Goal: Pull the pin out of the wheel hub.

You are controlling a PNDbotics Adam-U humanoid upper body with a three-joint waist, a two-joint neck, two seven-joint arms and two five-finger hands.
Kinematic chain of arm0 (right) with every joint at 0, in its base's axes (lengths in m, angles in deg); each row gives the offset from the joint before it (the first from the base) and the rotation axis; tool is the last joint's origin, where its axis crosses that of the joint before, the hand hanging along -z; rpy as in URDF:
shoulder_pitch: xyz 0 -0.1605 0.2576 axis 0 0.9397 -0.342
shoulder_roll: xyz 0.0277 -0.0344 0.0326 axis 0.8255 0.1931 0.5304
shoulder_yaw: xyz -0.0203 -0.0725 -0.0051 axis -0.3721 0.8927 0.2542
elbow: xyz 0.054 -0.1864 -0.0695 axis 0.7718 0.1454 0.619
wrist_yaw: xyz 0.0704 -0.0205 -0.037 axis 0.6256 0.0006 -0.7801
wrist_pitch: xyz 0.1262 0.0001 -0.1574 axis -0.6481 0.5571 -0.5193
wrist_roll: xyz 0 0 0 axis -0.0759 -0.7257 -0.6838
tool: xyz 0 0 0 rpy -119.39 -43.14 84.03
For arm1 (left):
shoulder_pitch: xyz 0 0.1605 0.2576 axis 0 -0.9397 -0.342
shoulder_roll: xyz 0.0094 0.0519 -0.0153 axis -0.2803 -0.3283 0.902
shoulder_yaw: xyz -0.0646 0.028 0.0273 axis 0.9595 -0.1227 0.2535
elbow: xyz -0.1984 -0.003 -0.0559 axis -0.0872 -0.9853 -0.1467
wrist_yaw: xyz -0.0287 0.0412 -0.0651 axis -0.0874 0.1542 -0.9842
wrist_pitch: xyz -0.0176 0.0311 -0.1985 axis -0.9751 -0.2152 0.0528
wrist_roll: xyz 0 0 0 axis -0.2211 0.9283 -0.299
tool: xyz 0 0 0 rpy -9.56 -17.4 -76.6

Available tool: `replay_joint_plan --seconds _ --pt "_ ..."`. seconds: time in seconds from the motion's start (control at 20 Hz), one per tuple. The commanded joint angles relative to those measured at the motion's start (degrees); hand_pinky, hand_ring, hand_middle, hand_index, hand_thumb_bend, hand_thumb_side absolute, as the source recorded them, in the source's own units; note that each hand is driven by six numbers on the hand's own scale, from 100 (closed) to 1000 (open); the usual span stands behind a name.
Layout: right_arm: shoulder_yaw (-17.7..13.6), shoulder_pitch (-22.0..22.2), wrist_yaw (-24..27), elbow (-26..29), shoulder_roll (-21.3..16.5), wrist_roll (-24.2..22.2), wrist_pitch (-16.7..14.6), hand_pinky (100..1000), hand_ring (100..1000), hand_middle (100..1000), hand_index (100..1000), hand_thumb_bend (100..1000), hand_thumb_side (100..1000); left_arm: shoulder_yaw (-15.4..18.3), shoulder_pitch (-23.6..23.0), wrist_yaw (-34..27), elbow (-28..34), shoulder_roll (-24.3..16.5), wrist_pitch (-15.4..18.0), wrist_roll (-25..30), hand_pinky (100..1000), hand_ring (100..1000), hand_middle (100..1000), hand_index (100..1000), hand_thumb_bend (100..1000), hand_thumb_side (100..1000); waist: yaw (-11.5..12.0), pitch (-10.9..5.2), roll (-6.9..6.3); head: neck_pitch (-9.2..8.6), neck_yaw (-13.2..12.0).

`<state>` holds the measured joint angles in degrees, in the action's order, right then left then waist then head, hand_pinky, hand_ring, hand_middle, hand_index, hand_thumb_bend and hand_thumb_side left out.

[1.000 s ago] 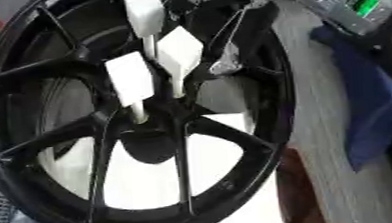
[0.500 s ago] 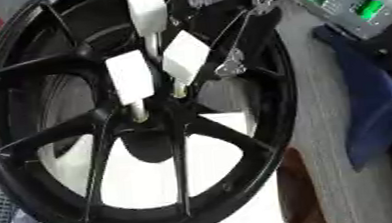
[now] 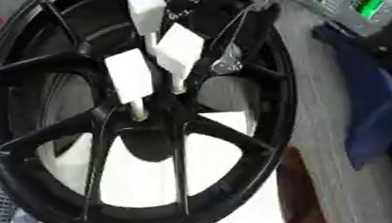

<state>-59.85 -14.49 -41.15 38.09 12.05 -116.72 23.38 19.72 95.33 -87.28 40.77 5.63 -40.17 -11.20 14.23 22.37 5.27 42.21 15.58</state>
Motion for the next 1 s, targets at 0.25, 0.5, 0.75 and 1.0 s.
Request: replay_joint_plan --seconds 0.25,0.5,0.75,1.0 --pt "-2.52 -2.47 3.34 -0.39 -1.49 -1.32 1.46 798 579 446 625 172 100 0.64 -0.04 0.35 1.27 -0.75 0.07 -0.43 753 670 546 711 272 646 -0.49 -1.65 -0.17 0.10 0.58" --pt "-3.25 -2.79 4.26 -0.17 -2.03 -1.65 1.78 801 572 439 623 152 100 0.75 -0.27 0.41 1.20 -0.86 0.06 -0.54 753 667 545 711 273 644 -0.84 -1.83 -0.22 0.17 0.66" --pt "-9.16 -0.18 8.31 1.43 -6.42 0.81 0.90 804 569 441 627 125 100 1.19 -0.99 0.66 1.10 -1.24 0.18 -0.95 753 666 544 711 273 644 -2.33 -2.22 -0.54 0.15 0.21" --pt "-16.98 7.40 13.24 0.75 -11.83 5.45 -0.24 818 566 436 638 100 100 2.02 -2.06 0.86 0.89 -1.71 0.50 -1.94 752 665 544 711 273 640 -4.72 -2.92 -1.94 -0.62 -2.29"
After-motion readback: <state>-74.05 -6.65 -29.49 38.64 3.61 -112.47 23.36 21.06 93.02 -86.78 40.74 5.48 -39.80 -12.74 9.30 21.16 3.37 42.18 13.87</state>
